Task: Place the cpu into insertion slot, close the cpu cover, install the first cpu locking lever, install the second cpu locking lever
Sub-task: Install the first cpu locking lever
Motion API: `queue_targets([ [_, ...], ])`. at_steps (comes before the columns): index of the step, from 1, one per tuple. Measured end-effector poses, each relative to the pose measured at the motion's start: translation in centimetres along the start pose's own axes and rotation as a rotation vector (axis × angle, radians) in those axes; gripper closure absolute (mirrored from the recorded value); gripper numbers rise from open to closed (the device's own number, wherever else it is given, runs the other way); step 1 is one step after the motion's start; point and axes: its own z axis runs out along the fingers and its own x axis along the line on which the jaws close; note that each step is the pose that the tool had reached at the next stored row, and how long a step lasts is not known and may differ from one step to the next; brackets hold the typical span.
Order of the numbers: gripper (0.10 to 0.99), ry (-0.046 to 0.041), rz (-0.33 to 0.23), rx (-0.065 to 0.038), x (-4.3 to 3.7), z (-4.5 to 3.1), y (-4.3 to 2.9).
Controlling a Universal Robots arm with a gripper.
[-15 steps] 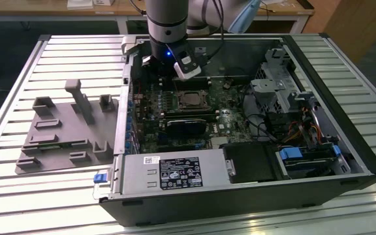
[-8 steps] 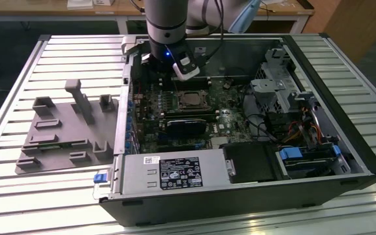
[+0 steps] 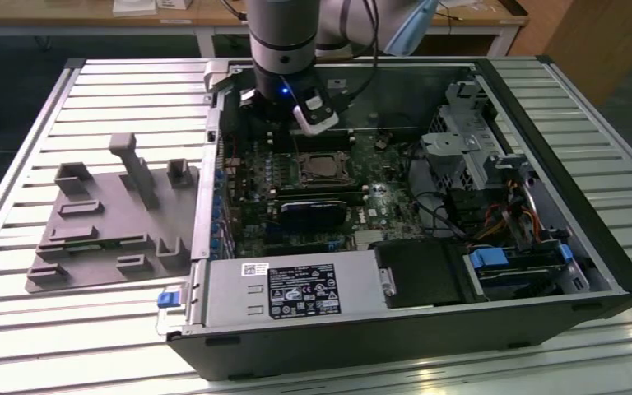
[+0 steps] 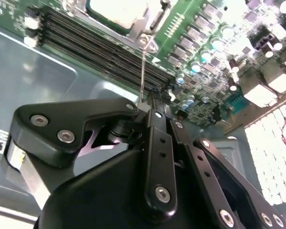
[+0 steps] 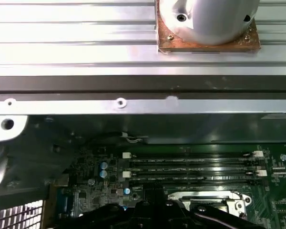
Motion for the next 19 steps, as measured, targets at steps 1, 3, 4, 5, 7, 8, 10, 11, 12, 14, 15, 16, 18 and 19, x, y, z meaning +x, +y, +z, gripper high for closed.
queue_targets([
  [1,0.980,0.0001,0.000,0.000,-0.30,0.00,0.01],
  [3,0.980,0.0004,0.000,0.000,-1.01,0.01,0.03],
  [4,0.980,0.0006,0.000,0.000,-1.36,0.02,0.04],
  [5,0.980,0.0008,0.000,0.000,-1.75,0.02,0.05],
  [7,0.980,0.0012,0.001,0.000,-2.49,0.04,0.08],
  [8,0.980,0.0014,0.001,0.000,-2.78,0.04,0.09],
  [10,0.980,0.0015,0.001,0.000,-3.21,0.04,0.10],
  [11,0.980,0.0016,0.001,0.000,-3.31,0.04,0.10],
  [12,0.980,0.0016,0.001,0.000,-3.35,0.04,0.10],
  [14,0.980,0.0014,0.001,0.000,-3.35,0.05,0.10],
  [15,0.980,0.0015,0.001,0.000,-3.36,0.05,0.10],
  [16,0.980,0.0015,0.001,0.000,-3.36,0.05,0.11],
  [18,0.980,0.0013,0.001,0.001,-3.36,0.06,0.10],
  [19,0.980,-0.0011,0.001,0.011,-3.36,0.08,0.11],
])
